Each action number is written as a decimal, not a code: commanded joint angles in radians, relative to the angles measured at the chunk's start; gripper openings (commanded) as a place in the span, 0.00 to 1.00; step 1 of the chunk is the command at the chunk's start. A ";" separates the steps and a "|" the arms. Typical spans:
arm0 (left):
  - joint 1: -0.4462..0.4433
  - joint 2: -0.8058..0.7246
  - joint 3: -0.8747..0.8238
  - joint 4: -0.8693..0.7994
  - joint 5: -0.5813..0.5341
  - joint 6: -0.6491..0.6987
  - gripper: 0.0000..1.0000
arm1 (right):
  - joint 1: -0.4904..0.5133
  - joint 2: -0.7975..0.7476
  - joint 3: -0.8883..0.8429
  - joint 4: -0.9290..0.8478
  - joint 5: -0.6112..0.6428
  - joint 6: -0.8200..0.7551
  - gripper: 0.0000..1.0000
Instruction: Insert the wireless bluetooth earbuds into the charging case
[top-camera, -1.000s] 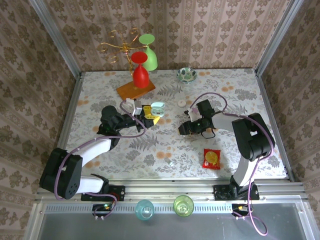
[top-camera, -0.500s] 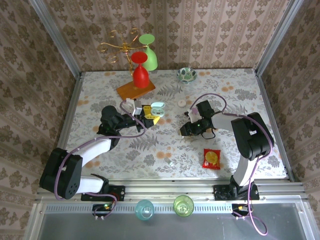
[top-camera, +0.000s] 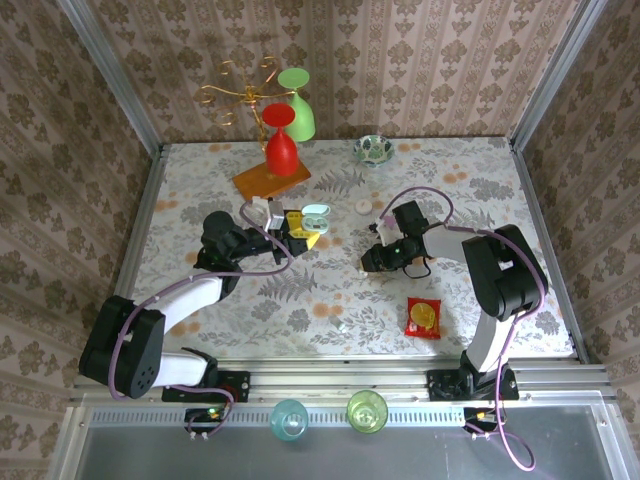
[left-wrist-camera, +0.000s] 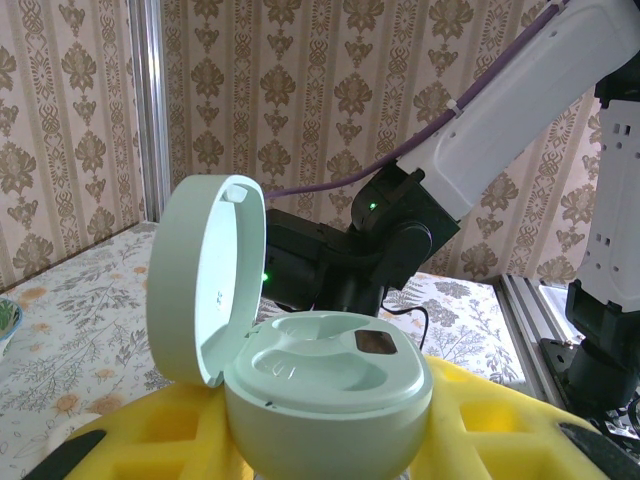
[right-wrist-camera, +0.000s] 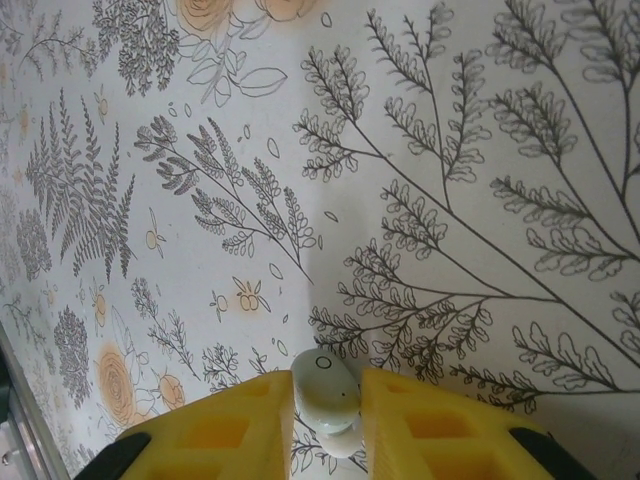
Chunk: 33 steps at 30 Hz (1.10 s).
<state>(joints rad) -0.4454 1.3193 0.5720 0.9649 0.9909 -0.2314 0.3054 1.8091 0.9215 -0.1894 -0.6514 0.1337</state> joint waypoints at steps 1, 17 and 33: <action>-0.004 0.004 0.023 0.011 0.015 0.021 0.26 | -0.002 -0.026 -0.032 -0.012 -0.009 0.017 0.28; -0.004 0.010 0.028 0.027 0.022 0.008 0.26 | -0.001 -0.062 -0.041 -0.016 -0.051 0.020 0.33; -0.004 -0.007 0.035 -0.013 0.026 0.025 0.25 | -0.004 0.038 0.087 -0.013 -0.021 -0.013 0.47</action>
<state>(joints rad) -0.4454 1.3396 0.5739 0.9646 0.9916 -0.2310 0.2981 1.8240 0.9833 -0.1970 -0.6361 0.1337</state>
